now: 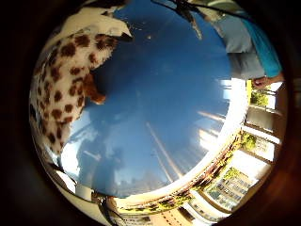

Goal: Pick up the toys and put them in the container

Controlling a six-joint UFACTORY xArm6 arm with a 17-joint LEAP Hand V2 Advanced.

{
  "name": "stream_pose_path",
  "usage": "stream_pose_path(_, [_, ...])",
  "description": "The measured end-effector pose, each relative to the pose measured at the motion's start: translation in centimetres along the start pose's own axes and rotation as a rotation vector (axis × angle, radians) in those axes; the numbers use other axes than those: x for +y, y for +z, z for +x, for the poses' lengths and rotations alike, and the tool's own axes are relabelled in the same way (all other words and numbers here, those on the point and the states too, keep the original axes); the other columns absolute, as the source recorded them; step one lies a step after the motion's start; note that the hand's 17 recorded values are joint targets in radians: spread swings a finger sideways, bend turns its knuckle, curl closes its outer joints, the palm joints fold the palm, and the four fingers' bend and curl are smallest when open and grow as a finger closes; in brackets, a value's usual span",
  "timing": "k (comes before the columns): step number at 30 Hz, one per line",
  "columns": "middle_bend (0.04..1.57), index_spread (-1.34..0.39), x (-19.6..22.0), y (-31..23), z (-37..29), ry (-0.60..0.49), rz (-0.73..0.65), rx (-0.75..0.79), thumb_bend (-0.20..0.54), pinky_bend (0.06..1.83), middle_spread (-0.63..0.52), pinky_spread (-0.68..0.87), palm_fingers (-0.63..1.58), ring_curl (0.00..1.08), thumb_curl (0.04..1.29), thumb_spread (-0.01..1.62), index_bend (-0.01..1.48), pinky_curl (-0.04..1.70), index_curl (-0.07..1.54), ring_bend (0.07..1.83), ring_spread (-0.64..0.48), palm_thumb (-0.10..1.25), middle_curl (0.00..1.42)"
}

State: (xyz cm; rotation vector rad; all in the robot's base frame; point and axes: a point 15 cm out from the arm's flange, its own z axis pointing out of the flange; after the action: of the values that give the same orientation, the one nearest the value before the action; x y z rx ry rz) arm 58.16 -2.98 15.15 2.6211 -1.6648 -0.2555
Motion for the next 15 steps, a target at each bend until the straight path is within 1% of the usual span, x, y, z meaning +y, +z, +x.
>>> stream_pose_path(5, [0.16, -0.30, -0.3, 1.8, 0.2, 0.017, -0.044, 0.057, -0.034, 0.82, 0.03, 0.51, 0.15, 0.29, 0.33, 1.09, 0.18, 0.25, 0.32, 0.43, 0.29, 0.54, 0.30])
stream_pose_path(7, [0.17, -0.26, -0.2, 2.1, 0.5, 0.016, -0.061, 0.081, -0.034, 0.83, 0.03, 0.51, 0.20, 0.30, 0.33, 1.09, 0.18, 0.25, 0.31, 0.45, 0.29, 0.54, 0.30])
stream_pose_path(8, [0.18, -0.23, -0.1, 2.1, 0.7, 0.013, -0.068, 0.093, -0.033, 0.84, 0.02, 0.52, 0.27, 0.30, 0.33, 1.09, 0.18, 0.24, 0.31, 0.48, 0.30, 0.53, 0.30])
stream_pose_path(9, [0.22, -0.22, 0.0, 2.1, 0.9, 0.011, -0.075, 0.106, -0.029, 0.85, -0.01, 0.52, 0.42, 0.31, 0.33, 1.09, 0.19, 0.23, 0.31, 0.55, 0.30, 0.54, 0.31])
stream_pose_path(10, [0.26, -0.21, 0.1, 2.1, 1.1, 0.011, -0.080, 0.115, -0.029, 0.90, -0.03, 0.53, 0.63, 0.32, 0.33, 1.09, 0.19, 0.23, 0.31, 0.61, 0.28, 0.54, 0.33])
stream_pose_path(11, [0.31, -0.22, 0.2, 2.0, 1.3, 0.010, -0.085, 0.124, -0.025, 0.92, -0.04, 0.52, 0.75, 0.31, 0.33, 1.08, 0.20, 0.23, 0.31, 0.63, 0.26, 0.55, 0.34])
stream_pose_path(12, [0.40, -0.26, 0.3, 2.0, 1.4, 0.010, -0.087, 0.127, -0.022, 0.92, -0.06, 0.50, 0.93, 0.34, 0.33, 1.09, 0.20, 0.23, 0.31, 0.71, 0.23, 0.56, 0.37])
stream_pose_path(13, [0.52, -0.29, 0.4, 2.0, 1.6, 0.011, -0.089, 0.132, -0.019, 0.95, -0.07, 0.48, 1.10, 0.38, 0.34, 1.09, 0.15, 0.24, 0.30, 0.82, 0.21, 0.58, 0.42])
stream_pose_path(14, [0.56, -0.31, 0.6, 1.9, 1.9, 0.013, -0.090, 0.134, -0.019, 0.95, -0.08, 0.47, 1.11, 0.40, 0.34, 1.09, 0.14, 0.25, 0.31, 0.87, 0.20, 0.58, 0.44])
stream_pose_path(15, [0.64, -0.33, 0.7, 1.9, 2.2, 0.016, -0.091, 0.134, -0.013, 0.97, -0.09, 0.46, 1.09, 0.46, 0.35, 1.09, 0.14, 0.27, 0.32, 0.97, 0.17, 0.60, 0.49])
